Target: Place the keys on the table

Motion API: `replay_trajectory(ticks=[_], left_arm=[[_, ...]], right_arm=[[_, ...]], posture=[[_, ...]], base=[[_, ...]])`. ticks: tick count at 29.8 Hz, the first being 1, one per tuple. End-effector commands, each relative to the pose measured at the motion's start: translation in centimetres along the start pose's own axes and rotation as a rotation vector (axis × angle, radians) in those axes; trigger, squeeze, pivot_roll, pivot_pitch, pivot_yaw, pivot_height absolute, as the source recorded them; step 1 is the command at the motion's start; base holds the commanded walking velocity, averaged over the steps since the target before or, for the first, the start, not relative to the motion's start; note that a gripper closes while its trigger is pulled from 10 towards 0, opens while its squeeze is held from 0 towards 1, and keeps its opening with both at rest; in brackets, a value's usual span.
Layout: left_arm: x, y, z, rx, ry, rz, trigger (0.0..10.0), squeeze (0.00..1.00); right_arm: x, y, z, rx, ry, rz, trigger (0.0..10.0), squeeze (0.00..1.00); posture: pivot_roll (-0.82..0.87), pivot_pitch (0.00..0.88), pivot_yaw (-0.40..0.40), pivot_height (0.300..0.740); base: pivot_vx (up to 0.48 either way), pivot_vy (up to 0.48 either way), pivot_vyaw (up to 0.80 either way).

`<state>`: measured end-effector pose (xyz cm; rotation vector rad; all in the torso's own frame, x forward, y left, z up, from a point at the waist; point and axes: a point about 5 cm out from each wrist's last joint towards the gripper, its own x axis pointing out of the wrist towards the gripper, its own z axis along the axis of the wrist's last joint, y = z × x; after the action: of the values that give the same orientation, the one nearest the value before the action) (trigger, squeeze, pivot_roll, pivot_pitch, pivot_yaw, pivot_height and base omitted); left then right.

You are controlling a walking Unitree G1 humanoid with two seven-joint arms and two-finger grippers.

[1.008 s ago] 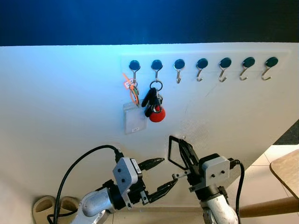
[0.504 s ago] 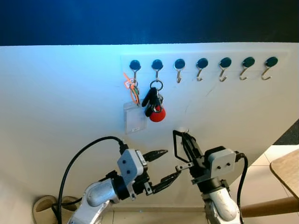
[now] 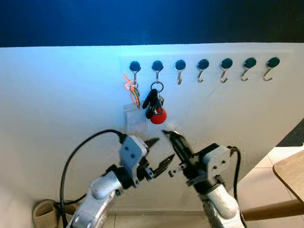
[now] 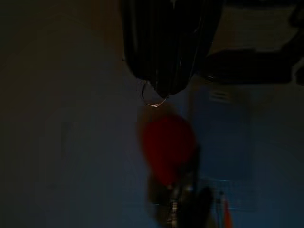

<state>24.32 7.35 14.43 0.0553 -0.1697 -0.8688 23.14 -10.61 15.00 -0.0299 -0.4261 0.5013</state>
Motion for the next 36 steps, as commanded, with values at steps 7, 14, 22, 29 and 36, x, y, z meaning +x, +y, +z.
replay_trajectory(ticks=[7,14,22,29,36], left_arm=[[-0.3,0.2,-0.1,-0.024,0.005,0.032,10.0,0.0],[-1.5,0.3,-0.2,-0.05,-0.02,0.003,10.0,0.0],[-4.3,1.3,-1.0,-0.038,0.027,-0.013,10.0,0.0],[-6.9,1.9,-3.4,-0.02,0.149,0.009,10.0,0.0],[-9.3,2.6,-6.1,-0.041,0.271,0.085,10.0,0.0]], right_arm=[[-0.1,-0.1,0.2,0.005,0.001,0.003,10.0,0.0],[-0.5,-0.8,0.3,-0.007,0.005,-0.048,10.0,0.0],[-1.4,-2.9,0.3,-0.014,0.005,-0.2,10.0,0.0],[-3.1,-3.8,-0.6,-0.015,0.051,-0.287,10.0,0.0],[-4.7,-3.5,-2.1,-0.016,0.13,-0.295,10.0,0.0]], posture=[[0.02,0.096,0.018,0.74],[0.01,0.096,0.019,0.74],[0.01,0.098,0.019,0.74],[0.01,0.096,0.02,0.74],[0.01,0.093,0.02,0.74]], base=[[0.0,0.0,0.0],[0.0,0.0,0.0],[0.0,0.0,0.0],[0.0,0.0,0.0],[0.0,0.0,0.0]])
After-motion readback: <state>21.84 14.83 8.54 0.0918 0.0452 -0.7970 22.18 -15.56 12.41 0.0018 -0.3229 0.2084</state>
